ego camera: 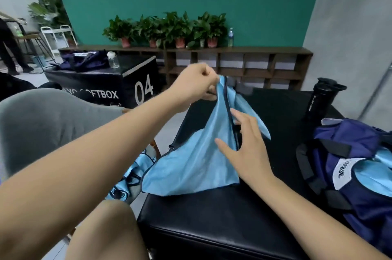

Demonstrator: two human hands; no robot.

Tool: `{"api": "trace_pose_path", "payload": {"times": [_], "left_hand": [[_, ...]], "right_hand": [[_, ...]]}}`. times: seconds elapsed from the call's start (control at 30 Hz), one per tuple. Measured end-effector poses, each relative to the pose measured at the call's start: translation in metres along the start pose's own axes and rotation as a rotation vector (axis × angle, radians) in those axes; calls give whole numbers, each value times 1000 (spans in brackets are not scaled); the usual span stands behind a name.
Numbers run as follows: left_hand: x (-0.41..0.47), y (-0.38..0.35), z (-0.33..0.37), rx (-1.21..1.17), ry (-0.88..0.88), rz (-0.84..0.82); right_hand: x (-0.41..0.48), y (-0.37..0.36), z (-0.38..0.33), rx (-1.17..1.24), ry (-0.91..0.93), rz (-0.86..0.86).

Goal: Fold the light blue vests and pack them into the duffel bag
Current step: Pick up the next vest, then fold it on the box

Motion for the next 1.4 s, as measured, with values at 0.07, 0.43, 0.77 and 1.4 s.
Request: {"api": "trace_pose_path", "payload": {"times": [0.07,0.43,0.77,1.4], "left_hand": [[-6,-8,-29,35,100,-112],[-34,132,-188,443,336,42],[-77,280,-300,1035,647,107],[-80,323,-269,1131,416,297]], "right_hand": [[-5,-5,-1,-119,79,23],[-30,-80,58,-359,50,-288],[-47,-99,76,-436,-10,-352],[-49,-100,75,-486,-2,-373]]}}
Point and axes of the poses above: each hand's wrist, its own x-axis towards the middle knuckle, its own y-axis out of the back of the hand, z = x × y, the point moved 4 cm from there along x, towards the middle knuckle, and after that the axes turned 3 degrees about -y, right-handed, at the moved point
